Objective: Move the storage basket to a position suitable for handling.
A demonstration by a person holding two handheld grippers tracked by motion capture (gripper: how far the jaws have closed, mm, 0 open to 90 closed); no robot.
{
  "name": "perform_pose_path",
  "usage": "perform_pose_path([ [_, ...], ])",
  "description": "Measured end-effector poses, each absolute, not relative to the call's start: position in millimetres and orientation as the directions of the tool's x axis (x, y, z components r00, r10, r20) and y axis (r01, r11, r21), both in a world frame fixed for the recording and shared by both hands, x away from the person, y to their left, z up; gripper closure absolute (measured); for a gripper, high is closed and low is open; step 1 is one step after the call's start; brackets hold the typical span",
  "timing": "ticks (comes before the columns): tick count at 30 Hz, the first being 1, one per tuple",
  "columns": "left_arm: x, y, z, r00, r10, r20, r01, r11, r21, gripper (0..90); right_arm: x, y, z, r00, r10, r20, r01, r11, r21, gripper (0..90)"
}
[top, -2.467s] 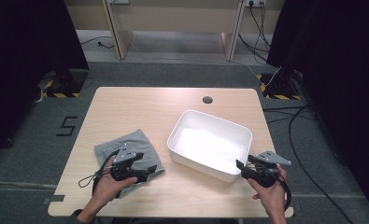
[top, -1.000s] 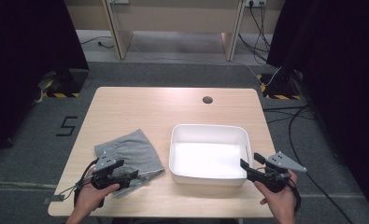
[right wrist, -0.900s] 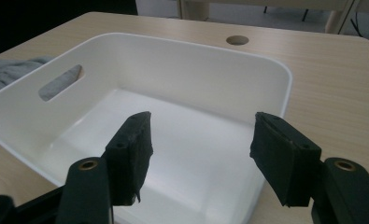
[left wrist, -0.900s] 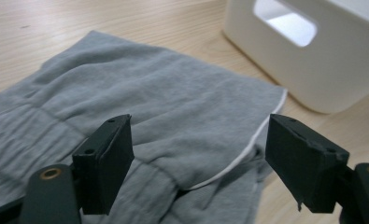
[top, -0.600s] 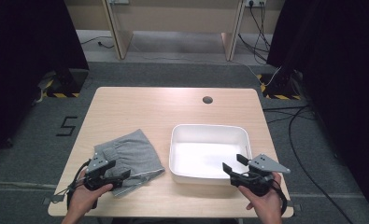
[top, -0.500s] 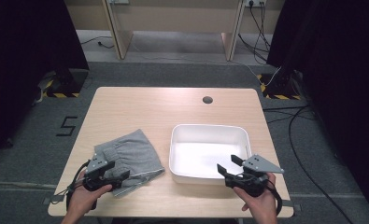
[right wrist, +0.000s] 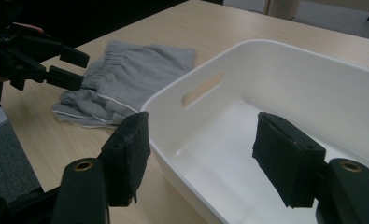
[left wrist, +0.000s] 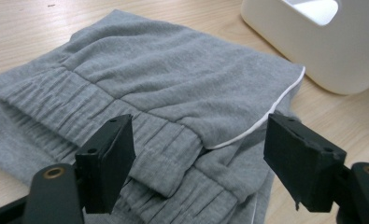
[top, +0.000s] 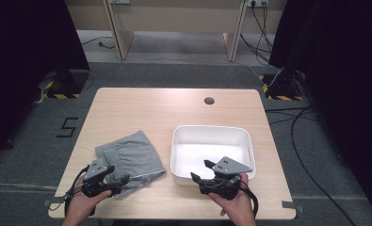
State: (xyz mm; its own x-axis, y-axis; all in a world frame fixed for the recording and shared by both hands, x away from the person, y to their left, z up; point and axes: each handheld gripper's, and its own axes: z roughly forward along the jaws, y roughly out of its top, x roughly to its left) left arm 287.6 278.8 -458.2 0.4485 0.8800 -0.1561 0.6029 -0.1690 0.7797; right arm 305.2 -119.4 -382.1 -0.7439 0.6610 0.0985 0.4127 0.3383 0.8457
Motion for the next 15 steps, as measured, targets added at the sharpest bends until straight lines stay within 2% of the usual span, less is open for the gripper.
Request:
perform_pose_path([
  [9, 285, 277, -468, 0.452, 0.880, -0.147, 0.621, -0.192, 0.760, 24.8, 308, -74, -389, -0.814, 0.573, 0.099, 0.387, 0.406, 0.828, 35.4],
  [15, 284, 273, -479, 0.467, 0.880, -0.088, 0.636, -0.265, 0.725, 25.0, 313, -43, -397, -0.844, 0.526, 0.103, 0.375, 0.441, 0.816, 35.5],
])
